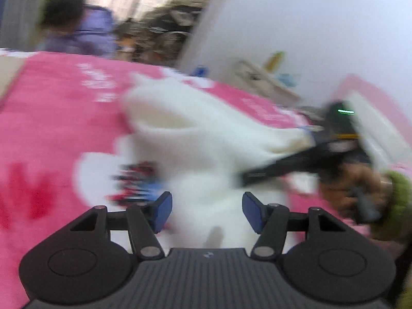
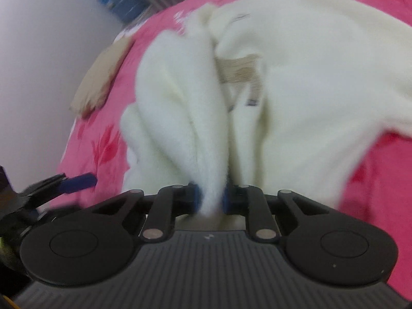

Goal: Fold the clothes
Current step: 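Lift the sweater sleeve with the left gripper toward the right gripper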

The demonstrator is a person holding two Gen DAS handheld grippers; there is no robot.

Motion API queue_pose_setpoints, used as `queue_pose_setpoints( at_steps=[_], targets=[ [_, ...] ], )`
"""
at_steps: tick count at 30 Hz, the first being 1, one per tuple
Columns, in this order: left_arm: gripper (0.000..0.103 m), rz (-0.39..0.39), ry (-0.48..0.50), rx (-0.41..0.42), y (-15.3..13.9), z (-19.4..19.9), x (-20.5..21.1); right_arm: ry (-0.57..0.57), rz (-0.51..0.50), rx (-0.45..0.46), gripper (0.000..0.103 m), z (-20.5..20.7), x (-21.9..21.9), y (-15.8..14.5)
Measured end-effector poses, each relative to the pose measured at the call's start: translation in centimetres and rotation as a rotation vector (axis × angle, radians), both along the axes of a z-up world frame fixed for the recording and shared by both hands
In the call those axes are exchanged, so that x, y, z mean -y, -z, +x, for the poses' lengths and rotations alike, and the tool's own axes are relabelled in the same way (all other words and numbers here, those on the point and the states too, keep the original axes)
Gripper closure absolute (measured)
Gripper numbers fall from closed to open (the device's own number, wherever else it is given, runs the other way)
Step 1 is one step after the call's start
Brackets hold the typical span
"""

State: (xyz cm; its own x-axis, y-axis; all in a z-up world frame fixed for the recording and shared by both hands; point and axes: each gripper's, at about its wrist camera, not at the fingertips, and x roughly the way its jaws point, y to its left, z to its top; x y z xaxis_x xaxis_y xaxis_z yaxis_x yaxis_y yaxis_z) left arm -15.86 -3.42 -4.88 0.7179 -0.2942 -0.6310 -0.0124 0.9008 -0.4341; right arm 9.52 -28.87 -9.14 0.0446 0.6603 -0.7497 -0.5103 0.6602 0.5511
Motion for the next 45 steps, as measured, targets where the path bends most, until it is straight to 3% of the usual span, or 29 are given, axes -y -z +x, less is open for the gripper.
queue_pose_setpoints(
  at_steps=[3, 6, 10, 17, 23, 27, 30, 32, 34, 39, 45],
  targets=[
    [0.048, -0.001, -0.062, -0.069, 2.2, 0.9, -2.1, 0.05, 0.016, -0.022, 0.089, 0.3, 1.5, 0.2],
    [0.049, -0.075, -0.032, -0.121, 4.2, 1.9, -2.4, 0.077, 0.028, -0.029, 0.089, 0.3, 2.4, 0.4],
    [0.049, -0.214, 0.098, -0.119, 5.4, 2.4, -1.6, 0.112, 0.048, -0.053, 0.089, 0.5, 3.2, 0.6],
    [0.049, -0.338, 0.114, -0.119, 7.0, 2.2, -1.2, 0.134, 0.073, -0.093, 0.088, 0.9, 3.3, 1.1],
    [0.042, -0.377, 0.197, -0.103, 6.3, 1.3, -1.6, 0.136, 0.08, -0.092, 0.088, 0.8, 3.3, 0.8],
    [0.035, -0.384, 0.179, -0.038, 5.6, 2.0, -1.7, 0.117, 0.053, -0.057, 0.087, 0.4, 2.6, 0.7],
    [0.034, -0.349, 0.154, 0.001, 5.1, 3.4, -1.3, 0.111, 0.039, -0.034, 0.085, 0.0, 2.2, 0.4],
    [0.038, -0.321, 0.14, -0.011, 5.8, 4.3, -0.8, 0.113, 0.032, -0.028, 0.085, -0.1, 2.3, 0.2],
    [0.054, -0.333, 0.128, -0.035, 6.4, 4.4, -0.5, 0.113, 0.028, -0.023, 0.083, -0.3, 2.5, -0.1],
    [0.077, -0.321, 0.091, -0.035, 5.4, 3.4, 0.1, 0.097, 0.047, -0.019, 0.073, -1.4, 3.8, -0.8],
    [0.085, -0.323, 0.02, 0.021, 1.4, 0.9, -1.5, 0.055, 0.105, -0.059, 0.06, -3.1, 4.6, -0.6]
  ],
)
